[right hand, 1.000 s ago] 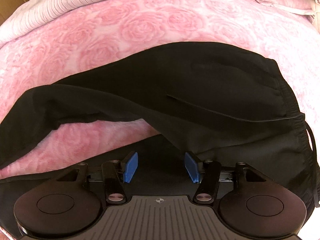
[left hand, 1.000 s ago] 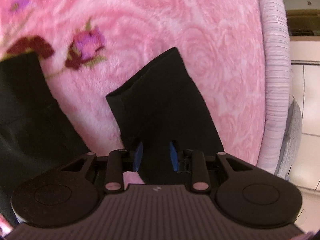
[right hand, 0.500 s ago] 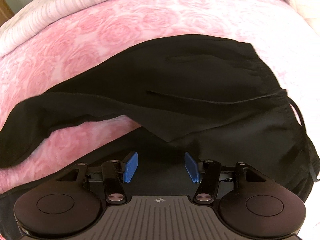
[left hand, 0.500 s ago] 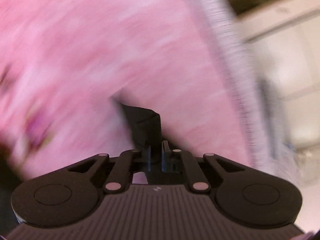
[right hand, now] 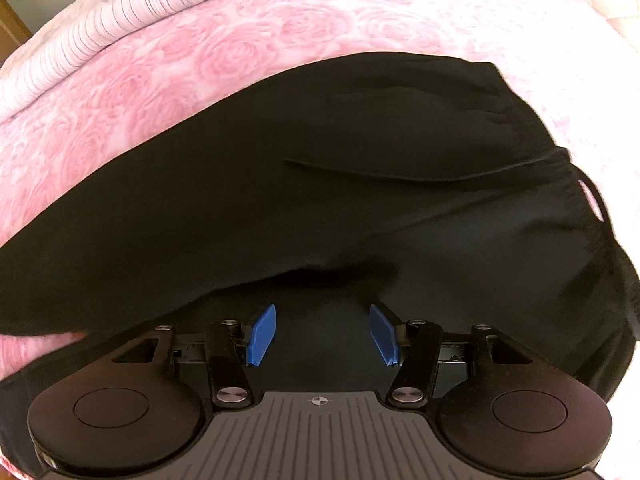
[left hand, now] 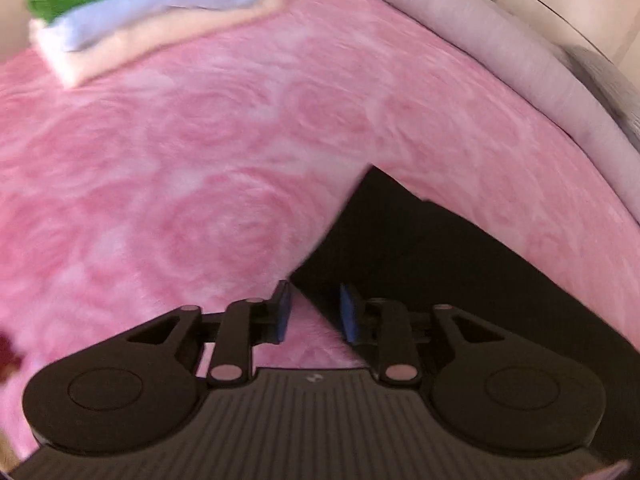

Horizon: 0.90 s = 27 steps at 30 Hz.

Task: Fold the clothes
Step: 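Lay the black trousers flat on the bed and open both grippers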

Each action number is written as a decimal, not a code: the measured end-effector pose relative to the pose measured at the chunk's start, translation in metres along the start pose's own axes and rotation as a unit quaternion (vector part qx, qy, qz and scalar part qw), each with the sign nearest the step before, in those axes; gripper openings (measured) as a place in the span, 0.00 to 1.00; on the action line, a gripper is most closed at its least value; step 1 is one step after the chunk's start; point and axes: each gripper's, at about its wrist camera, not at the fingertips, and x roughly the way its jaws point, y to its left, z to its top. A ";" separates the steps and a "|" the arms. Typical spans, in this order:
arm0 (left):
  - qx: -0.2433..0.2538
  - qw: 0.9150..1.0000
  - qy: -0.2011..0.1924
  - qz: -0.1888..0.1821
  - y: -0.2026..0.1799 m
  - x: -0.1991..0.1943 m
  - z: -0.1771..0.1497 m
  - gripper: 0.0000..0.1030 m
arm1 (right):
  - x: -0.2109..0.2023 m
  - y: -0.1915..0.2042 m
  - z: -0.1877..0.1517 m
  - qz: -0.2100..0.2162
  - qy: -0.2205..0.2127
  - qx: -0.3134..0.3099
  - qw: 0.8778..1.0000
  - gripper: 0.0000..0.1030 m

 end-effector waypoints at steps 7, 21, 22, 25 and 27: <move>-0.025 0.998 0.000 0.053 0.003 -0.066 -0.024 0.23 | -0.032 -0.097 -0.019 -0.033 -0.016 0.082 0.996 0.54; 0.005 0.984 0.126 -0.125 -0.198 -0.162 -0.240 0.23 | -0.082 -0.251 -0.049 -0.061 -0.075 -0.069 0.993 0.54; 0.008 0.983 0.134 -0.127 -0.206 -0.164 -0.249 0.23 | -0.078 -0.250 -0.051 -0.069 -0.074 -0.119 0.988 0.54; 0.005 0.979 0.150 -0.135 -0.219 -0.171 -0.262 0.23 | -0.059 -0.250 -0.060 -0.080 -0.063 -0.234 0.967 0.54; 0.010 0.979 0.151 -0.134 -0.223 -0.177 -0.267 0.23 | -0.044 -0.258 -0.075 -0.086 -0.047 -0.300 0.949 0.54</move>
